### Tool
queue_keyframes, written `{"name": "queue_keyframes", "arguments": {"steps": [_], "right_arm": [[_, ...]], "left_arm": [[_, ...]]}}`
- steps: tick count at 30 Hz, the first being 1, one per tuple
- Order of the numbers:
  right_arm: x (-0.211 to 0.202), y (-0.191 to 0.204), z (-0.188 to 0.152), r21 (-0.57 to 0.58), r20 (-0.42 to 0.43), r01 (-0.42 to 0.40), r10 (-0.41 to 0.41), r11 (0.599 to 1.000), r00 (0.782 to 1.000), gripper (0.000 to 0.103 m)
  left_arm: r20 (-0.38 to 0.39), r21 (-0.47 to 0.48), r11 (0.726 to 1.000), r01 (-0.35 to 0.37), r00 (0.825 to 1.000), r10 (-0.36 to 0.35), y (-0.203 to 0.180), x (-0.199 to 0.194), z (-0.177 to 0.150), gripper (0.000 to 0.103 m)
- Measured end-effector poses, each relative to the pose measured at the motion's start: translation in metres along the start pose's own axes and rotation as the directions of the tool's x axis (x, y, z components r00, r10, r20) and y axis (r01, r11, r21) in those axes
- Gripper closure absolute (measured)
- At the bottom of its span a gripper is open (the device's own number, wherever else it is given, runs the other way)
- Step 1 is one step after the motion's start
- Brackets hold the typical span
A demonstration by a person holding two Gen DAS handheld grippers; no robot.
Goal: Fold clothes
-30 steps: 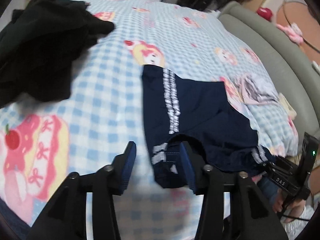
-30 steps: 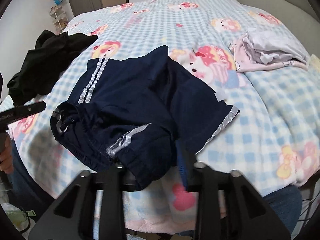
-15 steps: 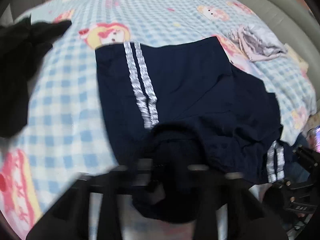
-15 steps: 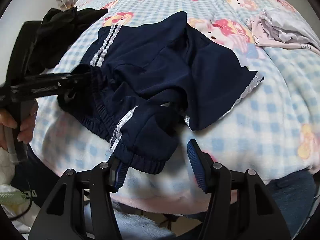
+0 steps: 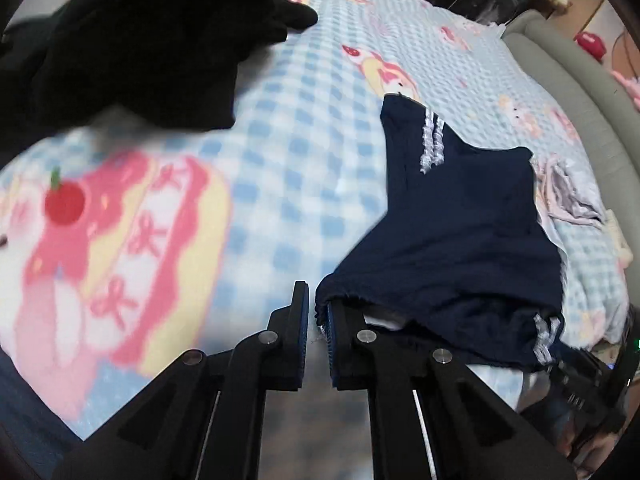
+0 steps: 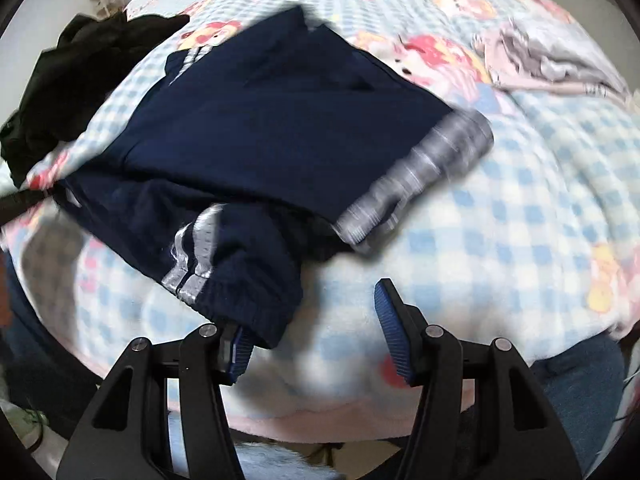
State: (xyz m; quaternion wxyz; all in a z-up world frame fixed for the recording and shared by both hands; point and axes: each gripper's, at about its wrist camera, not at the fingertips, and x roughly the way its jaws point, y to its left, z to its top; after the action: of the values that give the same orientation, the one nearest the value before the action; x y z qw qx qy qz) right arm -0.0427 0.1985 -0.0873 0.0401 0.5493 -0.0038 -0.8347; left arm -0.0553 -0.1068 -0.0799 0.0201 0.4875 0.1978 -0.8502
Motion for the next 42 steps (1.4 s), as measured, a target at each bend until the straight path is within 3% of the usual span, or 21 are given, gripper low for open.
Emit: {"name": "queue_keyframes", "arguments": {"steps": [4,6,7,8,10,12,15,17,20,23,27,32,35,37,38,42], "right_arm": [[-0.010,0.001,0.003,0.005,0.032,-0.049,0.049,0.999,0.998,0.045],[-0.010,0.004,0.004,-0.004,0.036,-0.074,0.074,0.997,0.997,0.043],[-0.008,0.007,0.004,-0.011,0.035,-0.074,0.075,0.997,0.997,0.041],[-0.007,0.009,0.004,-0.018,0.035,-0.074,0.075,0.997,0.997,0.035],[-0.004,0.014,0.004,-0.032,0.035,-0.075,0.076,0.997,0.997,0.040],[0.000,0.019,0.004,-0.045,0.035,-0.075,0.077,0.996,0.996,0.082],[-0.002,0.021,0.005,-0.057,0.053,-0.057,0.060,0.997,0.997,0.092],[-0.015,0.012,0.008,-0.043,0.105,-0.005,0.009,0.999,0.994,0.093],[-0.034,-0.008,0.013,0.021,0.161,0.009,-0.012,1.000,0.987,0.093],[-0.039,-0.025,0.013,0.056,0.156,-0.015,0.006,0.998,0.988,0.093],[-0.032,-0.027,0.001,0.052,0.138,0.023,-0.030,0.998,0.990,0.093],[-0.039,-0.032,0.006,0.036,0.166,0.064,-0.069,0.997,0.984,0.093],[-0.056,-0.035,0.010,0.038,0.207,0.025,-0.033,0.999,0.978,0.091],[-0.055,-0.037,0.015,0.039,0.180,-0.034,0.026,0.999,0.983,0.075],[-0.047,-0.034,0.015,0.026,0.154,-0.024,0.020,0.999,0.988,0.070],[-0.019,-0.027,0.003,0.023,0.066,-0.015,0.013,1.000,0.998,0.070]], "left_arm": [[0.052,0.103,0.995,0.011,0.999,-0.017,-0.017,-0.014,0.007,0.091],[0.050,0.154,0.988,0.024,0.998,-0.032,-0.026,-0.011,0.009,0.073],[0.032,0.164,0.986,0.032,0.999,-0.038,-0.030,-0.006,0.009,0.052],[0.003,0.160,0.986,0.043,0.999,-0.044,-0.031,0.002,0.010,0.045],[-0.060,0.144,0.987,0.064,0.997,-0.056,-0.032,0.019,0.011,0.048],[-0.077,0.142,0.989,0.049,0.996,-0.038,-0.032,0.021,0.006,0.080],[-0.030,0.150,0.988,0.046,0.999,-0.042,-0.031,0.008,0.003,0.090],[0.010,0.142,0.988,0.062,0.998,-0.064,-0.028,-0.006,0.008,0.090],[0.026,0.143,0.984,0.106,0.993,-0.111,-0.029,-0.019,0.011,0.090],[-0.020,0.149,0.983,0.109,0.994,-0.108,-0.030,-0.014,0.003,0.089],[-0.062,0.115,0.988,0.102,0.993,-0.096,-0.023,-0.003,-0.008,0.084],[-0.033,0.139,0.980,0.145,0.989,-0.142,-0.030,-0.018,-0.010,0.084],[0.028,0.180,0.959,0.217,0.974,-0.226,-0.038,-0.041,-0.003,0.083],[0.075,0.159,0.974,0.161,0.982,-0.175,-0.036,-0.046,0.001,0.077],[0.099,0.145,0.981,0.127,0.985,-0.142,-0.034,-0.048,0.003,0.071],[0.076,0.088,0.983,0.161,0.983,-0.168,-0.019,-0.046,-0.002,0.071]]}}
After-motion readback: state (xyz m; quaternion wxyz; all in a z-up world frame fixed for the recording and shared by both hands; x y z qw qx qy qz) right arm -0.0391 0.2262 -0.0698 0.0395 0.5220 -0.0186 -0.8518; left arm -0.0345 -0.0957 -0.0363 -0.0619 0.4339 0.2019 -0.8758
